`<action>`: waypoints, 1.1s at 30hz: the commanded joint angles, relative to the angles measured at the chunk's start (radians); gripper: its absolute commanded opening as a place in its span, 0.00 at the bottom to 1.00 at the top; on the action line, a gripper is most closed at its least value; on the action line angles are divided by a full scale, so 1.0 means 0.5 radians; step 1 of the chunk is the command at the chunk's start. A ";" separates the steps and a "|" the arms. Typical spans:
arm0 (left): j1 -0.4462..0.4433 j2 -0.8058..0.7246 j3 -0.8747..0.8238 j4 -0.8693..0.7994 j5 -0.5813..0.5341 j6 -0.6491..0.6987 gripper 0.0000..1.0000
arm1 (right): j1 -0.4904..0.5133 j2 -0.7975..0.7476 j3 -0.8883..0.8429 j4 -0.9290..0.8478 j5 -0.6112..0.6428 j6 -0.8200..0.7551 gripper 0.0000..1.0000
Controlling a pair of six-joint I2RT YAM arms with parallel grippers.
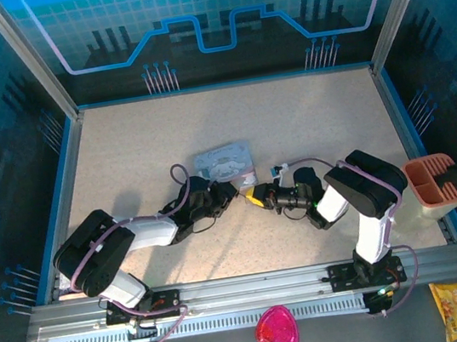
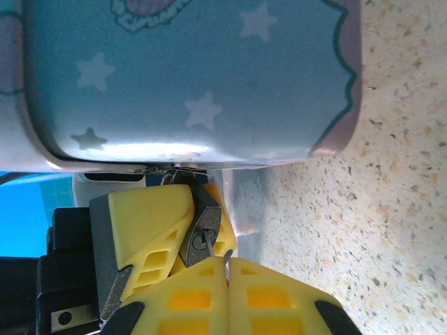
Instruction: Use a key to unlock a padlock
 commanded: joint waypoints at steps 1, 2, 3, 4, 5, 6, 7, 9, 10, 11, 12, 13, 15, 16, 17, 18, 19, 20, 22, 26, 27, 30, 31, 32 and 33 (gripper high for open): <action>-0.145 -0.005 0.151 0.320 0.282 -0.092 0.05 | 0.076 -0.032 0.099 0.114 0.067 0.029 0.00; -0.146 0.004 0.156 0.332 0.282 -0.094 0.05 | 0.076 -0.038 0.101 0.107 0.070 0.035 0.00; -0.149 0.007 0.161 0.339 0.285 -0.094 0.05 | 0.081 -0.042 0.099 0.103 0.077 0.042 0.00; -0.154 0.015 0.166 0.355 0.292 -0.099 0.05 | 0.078 -0.046 0.099 0.099 0.083 0.051 0.00; -0.156 0.020 0.165 0.375 0.294 -0.102 0.05 | 0.075 -0.047 0.095 0.097 0.091 0.063 0.00; -0.162 0.022 0.166 0.391 0.295 -0.098 0.04 | 0.069 -0.043 0.093 0.102 0.093 0.075 0.00; -0.163 0.026 0.168 0.397 0.306 -0.098 0.04 | 0.056 -0.039 0.089 0.114 0.096 0.092 0.00; -0.174 0.030 0.169 0.403 0.316 -0.089 0.03 | 0.028 -0.024 0.080 0.148 0.093 0.115 0.00; -0.182 0.029 0.169 0.406 0.320 -0.088 0.03 | 0.004 -0.014 0.076 0.161 0.084 0.127 0.00; -0.186 0.031 0.169 0.407 0.327 -0.079 0.03 | -0.021 -0.010 0.073 0.173 0.079 0.135 0.00; -0.190 0.028 0.169 0.407 0.331 -0.079 0.03 | -0.038 -0.006 0.071 0.180 0.076 0.138 0.00; -0.192 0.027 0.166 0.411 0.332 -0.079 0.02 | -0.056 -0.007 0.068 0.178 0.069 0.140 0.00; -0.201 0.023 0.166 0.416 0.337 -0.076 0.01 | -0.088 -0.019 0.062 0.150 0.064 0.128 0.00; -0.202 0.015 0.163 0.418 0.335 -0.076 0.01 | -0.105 -0.029 0.056 0.124 0.065 0.118 0.00; -0.202 0.009 0.158 0.418 0.331 -0.074 0.01 | -0.117 -0.042 0.049 0.100 0.065 0.107 0.00; -0.207 0.005 0.155 0.413 0.329 -0.068 0.01 | -0.125 -0.051 0.046 0.079 0.066 0.096 0.00; -0.206 -0.006 0.151 0.401 0.324 -0.064 0.01 | -0.139 -0.066 0.041 0.055 0.068 0.080 0.00; -0.206 -0.011 0.149 0.396 0.322 -0.061 0.01 | -0.145 -0.081 0.040 0.023 0.069 0.064 0.00; -0.205 -0.020 0.148 0.391 0.323 -0.060 0.01 | -0.146 -0.110 0.052 -0.044 0.069 0.038 0.00; -0.212 -0.019 0.160 0.399 0.324 -0.060 0.01 | -0.126 -0.163 0.089 -0.160 0.077 -0.019 0.00; -0.215 -0.018 0.165 0.402 0.324 -0.059 0.00 | -0.119 -0.170 0.097 -0.176 0.078 -0.028 0.00; -0.220 -0.010 0.181 0.411 0.320 -0.060 0.00 | -0.072 -0.177 0.131 -0.200 0.089 -0.041 0.00; -0.222 -0.008 0.184 0.423 0.323 -0.061 0.00 | -0.057 -0.175 0.144 -0.209 0.092 -0.043 0.00; -0.219 -0.006 0.192 0.429 0.322 -0.065 0.01 | -0.035 -0.170 0.150 -0.207 0.104 -0.040 0.00; -0.223 -0.003 0.199 0.430 0.326 -0.065 0.01 | -0.024 -0.163 0.153 -0.195 0.115 -0.037 0.00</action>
